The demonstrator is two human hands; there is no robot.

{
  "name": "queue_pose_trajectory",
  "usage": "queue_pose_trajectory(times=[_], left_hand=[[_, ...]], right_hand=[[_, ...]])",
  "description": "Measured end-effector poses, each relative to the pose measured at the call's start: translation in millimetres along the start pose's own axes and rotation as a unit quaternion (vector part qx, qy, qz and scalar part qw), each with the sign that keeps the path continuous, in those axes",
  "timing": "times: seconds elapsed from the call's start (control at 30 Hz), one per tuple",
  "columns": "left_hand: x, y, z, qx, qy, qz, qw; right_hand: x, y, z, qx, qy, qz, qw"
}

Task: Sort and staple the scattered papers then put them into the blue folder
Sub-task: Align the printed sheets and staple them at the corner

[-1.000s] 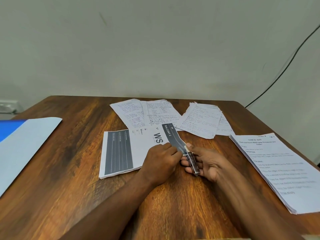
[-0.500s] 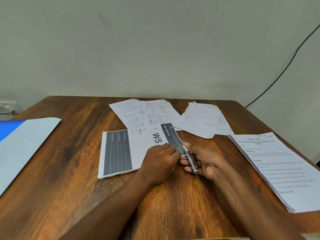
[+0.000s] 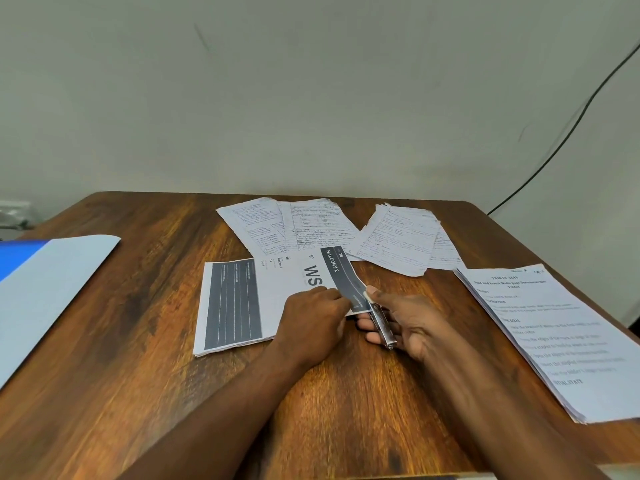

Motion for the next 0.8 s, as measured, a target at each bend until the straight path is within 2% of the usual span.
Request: queue_pose_trajectory(times=[0.37,0.6,0.8], left_hand=[[5,-1,0,-0.007,0.032,0.032,0.999],[9,-7,1,0.007,0.052,0.033,0.998],[11,-7,2,0.020,0.061,0.034,0.997]], right_hand=[[-1,1,-3,0.024,-0.024,0.008,0.999],[0,1,0,0.070,-0.051,0.035,0.996],[-1,1,-3,0.053,-0.058,0.057,0.995]])
Point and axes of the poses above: each hand's wrist, its own z-axis towards the middle knuckle, its own y-axis out of the palm, x = y × z, the point moved 6 cm from there along z, towards the middle knuckle, and after that the axes turned 8 degrees about y, right-handed, at the moved point
